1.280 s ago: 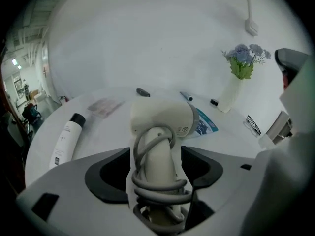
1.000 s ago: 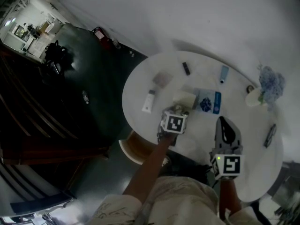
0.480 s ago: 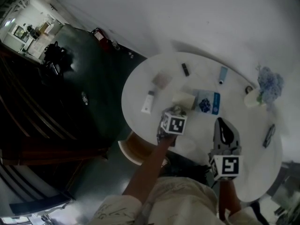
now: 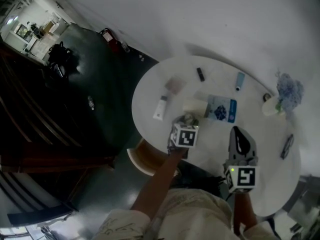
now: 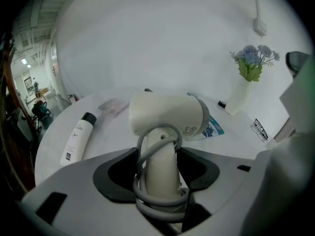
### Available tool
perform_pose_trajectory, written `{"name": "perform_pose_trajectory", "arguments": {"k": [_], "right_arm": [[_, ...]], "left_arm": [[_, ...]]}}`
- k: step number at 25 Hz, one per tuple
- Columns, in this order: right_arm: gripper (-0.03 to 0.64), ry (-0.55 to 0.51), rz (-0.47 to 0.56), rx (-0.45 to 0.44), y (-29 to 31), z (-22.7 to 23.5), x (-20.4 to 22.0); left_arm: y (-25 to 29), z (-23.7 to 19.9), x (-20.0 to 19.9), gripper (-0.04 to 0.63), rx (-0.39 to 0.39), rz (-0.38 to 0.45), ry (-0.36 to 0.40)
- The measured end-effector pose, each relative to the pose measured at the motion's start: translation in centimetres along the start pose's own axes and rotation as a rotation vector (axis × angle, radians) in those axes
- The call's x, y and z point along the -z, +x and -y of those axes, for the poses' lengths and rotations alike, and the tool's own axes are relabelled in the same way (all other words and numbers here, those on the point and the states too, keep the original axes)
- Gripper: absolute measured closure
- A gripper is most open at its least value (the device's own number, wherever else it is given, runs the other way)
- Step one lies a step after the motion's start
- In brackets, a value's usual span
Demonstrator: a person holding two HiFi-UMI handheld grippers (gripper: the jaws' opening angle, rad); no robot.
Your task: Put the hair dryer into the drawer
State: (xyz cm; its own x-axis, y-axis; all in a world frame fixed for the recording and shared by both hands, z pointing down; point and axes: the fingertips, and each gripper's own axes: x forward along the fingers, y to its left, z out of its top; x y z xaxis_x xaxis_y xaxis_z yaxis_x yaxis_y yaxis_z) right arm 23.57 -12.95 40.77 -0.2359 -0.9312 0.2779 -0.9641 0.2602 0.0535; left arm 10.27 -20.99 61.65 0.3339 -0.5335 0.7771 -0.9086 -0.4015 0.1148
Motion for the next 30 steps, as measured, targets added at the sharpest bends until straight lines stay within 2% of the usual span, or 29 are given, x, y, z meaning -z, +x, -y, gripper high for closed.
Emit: {"name": "perform_pose_trajectory", "arguments": {"k": [8, 14, 21, 30], "right_arm": [[0.611, -0.019, 0.024, -0.031, 0.5, -1.9, -1.2], [0.611, -0.039, 0.036, -0.067, 0.8, -4.3, -1.9], [0.611, -0.083, 0.057, -0.134, 1.4, -7.7, -3.0], [0.611, -0.156, 0.109, -0.239, 2.3, -13.1, -5.0]], "left_arm": [[-3.6, -2.3, -0.5, 0.339, -0.047, 0.094, -0.046], [-8.5, -4.6, -1.8, 0.339, -0.095, 0.258, -0.102], [-16.3, -6.9, -3.5, 0.341, -0.16, 0.481, -0.116], [-25.7, -10.4, -2.5, 0.341, -0.272, 0.652, -0.158]]}}
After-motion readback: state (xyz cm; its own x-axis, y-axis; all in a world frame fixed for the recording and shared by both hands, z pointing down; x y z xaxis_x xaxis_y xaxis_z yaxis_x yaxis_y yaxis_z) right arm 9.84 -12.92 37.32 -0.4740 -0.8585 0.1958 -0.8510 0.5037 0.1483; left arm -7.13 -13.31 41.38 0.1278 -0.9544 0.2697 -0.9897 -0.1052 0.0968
